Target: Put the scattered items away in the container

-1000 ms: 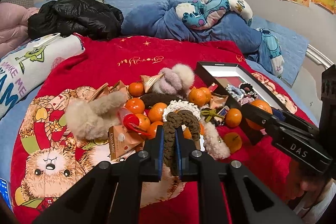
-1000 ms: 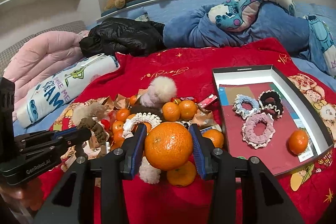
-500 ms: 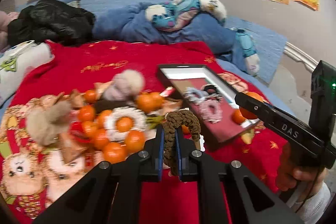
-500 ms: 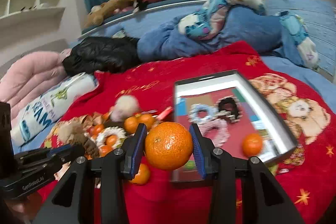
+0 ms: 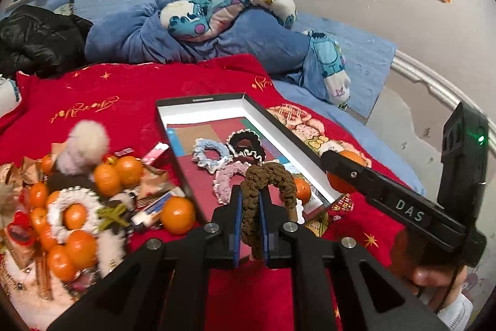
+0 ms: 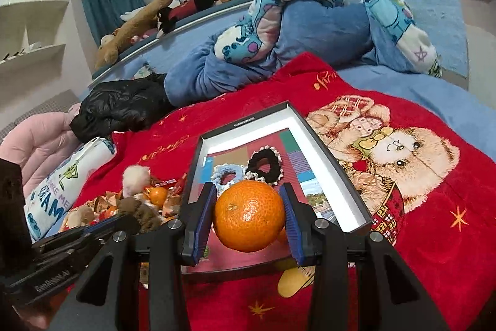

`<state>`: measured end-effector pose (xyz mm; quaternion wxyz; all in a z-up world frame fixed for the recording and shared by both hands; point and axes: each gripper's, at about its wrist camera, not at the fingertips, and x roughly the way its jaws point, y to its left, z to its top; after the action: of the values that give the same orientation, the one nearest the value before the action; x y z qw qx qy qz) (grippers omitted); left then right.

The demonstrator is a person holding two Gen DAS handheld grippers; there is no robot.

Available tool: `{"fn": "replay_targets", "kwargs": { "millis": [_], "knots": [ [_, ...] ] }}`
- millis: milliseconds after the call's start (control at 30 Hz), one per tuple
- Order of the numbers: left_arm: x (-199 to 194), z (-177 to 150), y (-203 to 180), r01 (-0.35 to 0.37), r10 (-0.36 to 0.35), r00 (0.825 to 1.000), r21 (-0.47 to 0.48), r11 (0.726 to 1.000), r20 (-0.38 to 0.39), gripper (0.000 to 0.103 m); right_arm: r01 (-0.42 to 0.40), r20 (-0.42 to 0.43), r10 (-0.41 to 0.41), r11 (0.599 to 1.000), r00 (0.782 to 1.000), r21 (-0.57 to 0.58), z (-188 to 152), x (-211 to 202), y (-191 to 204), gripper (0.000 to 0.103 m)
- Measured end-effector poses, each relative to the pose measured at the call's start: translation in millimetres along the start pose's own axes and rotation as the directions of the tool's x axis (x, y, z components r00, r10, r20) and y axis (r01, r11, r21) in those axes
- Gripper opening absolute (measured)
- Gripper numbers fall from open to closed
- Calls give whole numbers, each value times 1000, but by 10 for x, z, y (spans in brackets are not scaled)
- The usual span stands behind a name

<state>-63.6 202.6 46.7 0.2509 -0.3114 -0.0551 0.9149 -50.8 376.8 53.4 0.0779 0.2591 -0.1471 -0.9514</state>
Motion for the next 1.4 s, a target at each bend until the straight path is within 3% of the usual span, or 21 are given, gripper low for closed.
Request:
{"fn": "replay_targets", "kwargs": {
  "millis": [267, 500, 800, 1400],
  "knots": [
    [341, 65, 62, -36, 36, 999, -31, 999, -21, 10, -66, -43, 67, 997, 997, 37, 118, 357, -163, 40],
    [580, 125, 107, -21, 19, 999, -60, 998, -43, 10, -24, -82, 24, 1000, 996, 2, 137, 667, -176, 40],
    [757, 142, 34, -131, 131, 991, 3, 991, -42, 10, -2, -90, 5, 1000, 996, 28, 111, 761, -272, 40],
    [842, 95, -56, -120, 121, 992, 21, 993, -45, 10, 6, -93, -3, 999, 996, 31, 84, 791, -296, 40]
  ]
}}
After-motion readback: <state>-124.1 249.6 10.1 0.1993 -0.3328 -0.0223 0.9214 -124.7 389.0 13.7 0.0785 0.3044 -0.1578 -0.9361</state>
